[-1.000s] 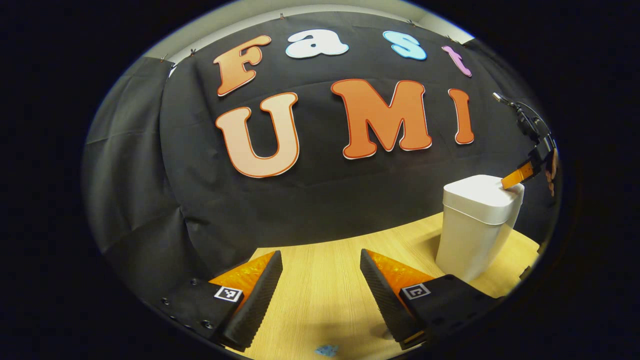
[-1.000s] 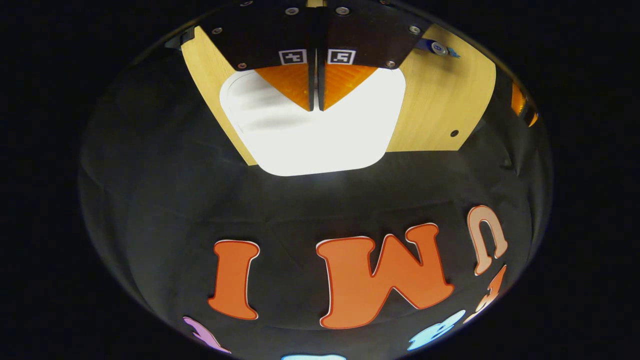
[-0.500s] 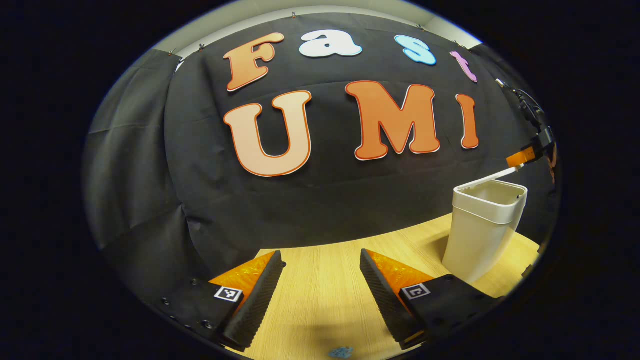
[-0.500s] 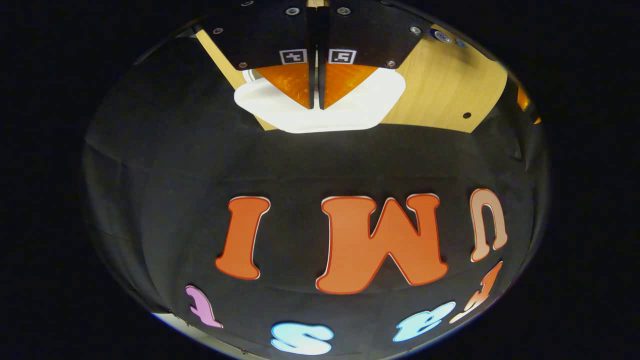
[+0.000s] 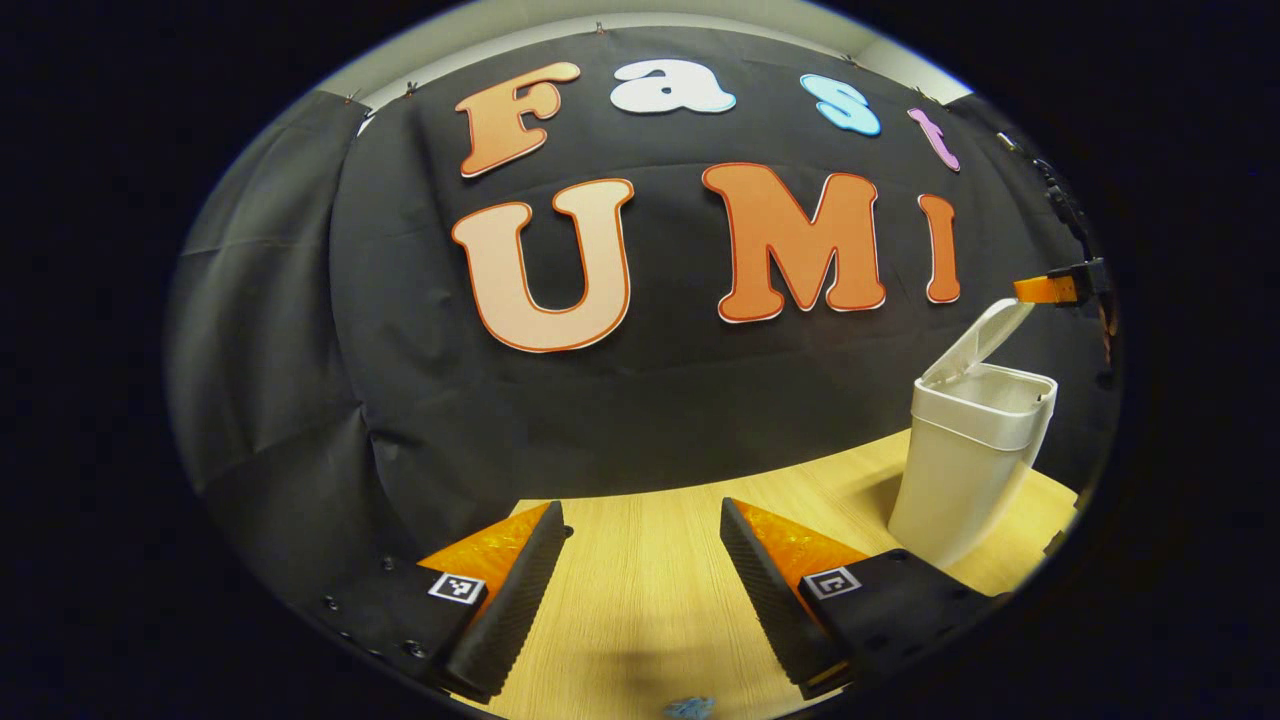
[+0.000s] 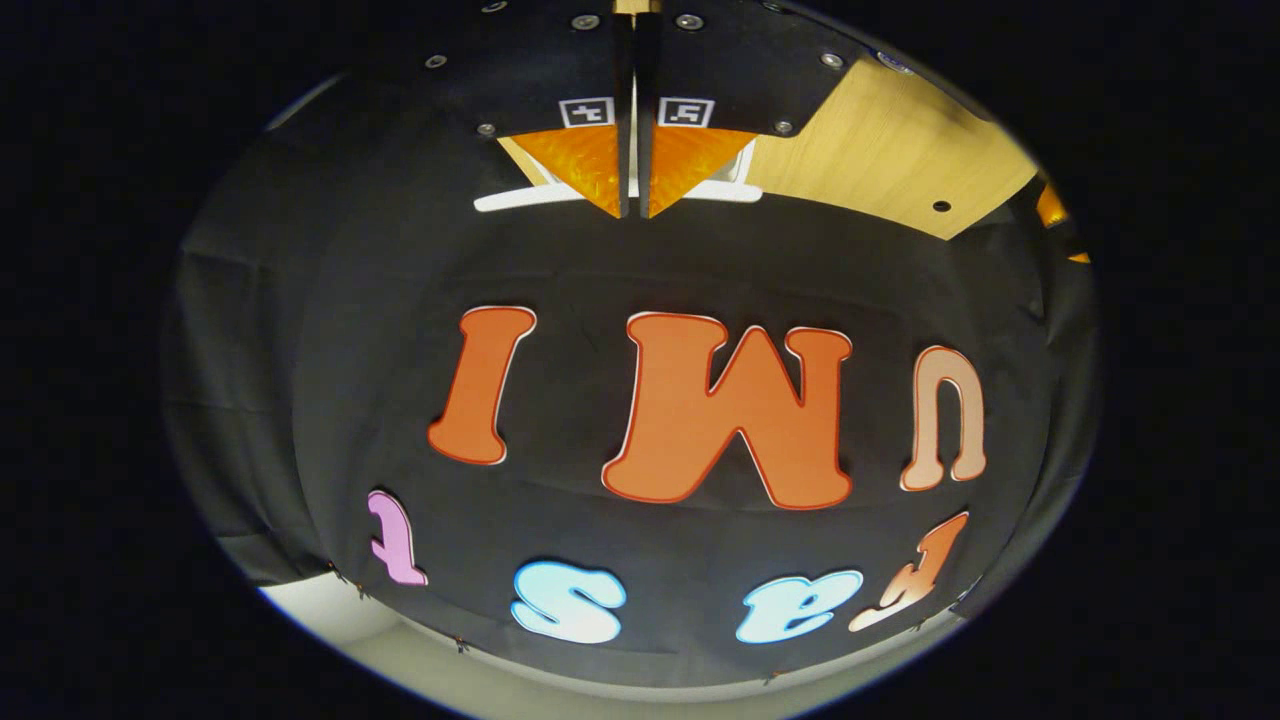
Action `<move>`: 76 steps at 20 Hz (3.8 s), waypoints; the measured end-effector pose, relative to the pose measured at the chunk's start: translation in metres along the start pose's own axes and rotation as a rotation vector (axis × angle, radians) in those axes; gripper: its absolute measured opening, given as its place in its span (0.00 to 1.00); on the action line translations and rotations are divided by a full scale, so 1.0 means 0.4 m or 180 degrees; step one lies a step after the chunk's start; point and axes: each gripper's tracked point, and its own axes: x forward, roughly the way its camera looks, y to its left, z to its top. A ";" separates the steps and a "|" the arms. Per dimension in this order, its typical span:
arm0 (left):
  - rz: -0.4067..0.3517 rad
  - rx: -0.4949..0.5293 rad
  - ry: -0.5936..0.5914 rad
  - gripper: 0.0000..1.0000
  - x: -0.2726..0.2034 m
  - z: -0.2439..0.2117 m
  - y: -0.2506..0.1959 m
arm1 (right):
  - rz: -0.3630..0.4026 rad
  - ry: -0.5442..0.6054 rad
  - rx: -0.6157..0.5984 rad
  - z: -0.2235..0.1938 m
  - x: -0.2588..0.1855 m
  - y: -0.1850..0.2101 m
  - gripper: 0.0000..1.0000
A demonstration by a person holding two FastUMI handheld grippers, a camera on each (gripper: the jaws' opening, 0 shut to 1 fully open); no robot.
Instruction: Press the lid of the desktop garbage bin to open it, pick up the crumpled paper on the desktop and throw it into the bin, then pick up the pop can on the desktop and drop it into the bin, and finally close the garbage bin lid.
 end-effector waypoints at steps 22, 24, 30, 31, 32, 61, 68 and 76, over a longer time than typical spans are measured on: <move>0.0003 -0.0208 0.0343 1.00 -0.001 -0.080 0.068 | 0.1537 0.0201 -0.0276 -0.222 -0.197 0.443 0.97; 0.0019 -0.0215 0.0377 1.00 -0.006 -0.086 0.075 | 0.1637 0.0275 -0.0264 -0.256 -0.212 0.469 0.98; 0.0108 -0.0295 0.0504 1.00 -0.023 -0.108 0.095 | 0.1987 0.0515 -0.0262 -0.377 -0.265 0.557 0.98; 0.0124 -0.0311 0.0530 1.00 -0.024 -0.114 0.094 | 0.2037 0.0557 -0.0269 -0.397 -0.269 0.571 0.99; 0.0134 -0.0323 0.0555 1.00 -0.026 -0.119 0.095 | 0.2097 0.0604 -0.0283 -0.418 -0.276 0.587 0.98; 0.0480 -0.0335 0.0897 1.00 -0.103 -0.179 0.107 | 0.2880 0.1499 -0.0783 -0.814 -0.342 0.735 0.98; 0.0314 -0.0354 0.0969 1.00 -0.094 -0.199 0.082 | 0.2867 0.1602 -0.0765 -0.825 -0.351 0.738 0.78; -0.0076 -0.0450 0.1361 1.00 -0.093 -0.293 0.034 | 0.2604 0.1519 -0.0698 -0.764 -0.338 0.717 0.72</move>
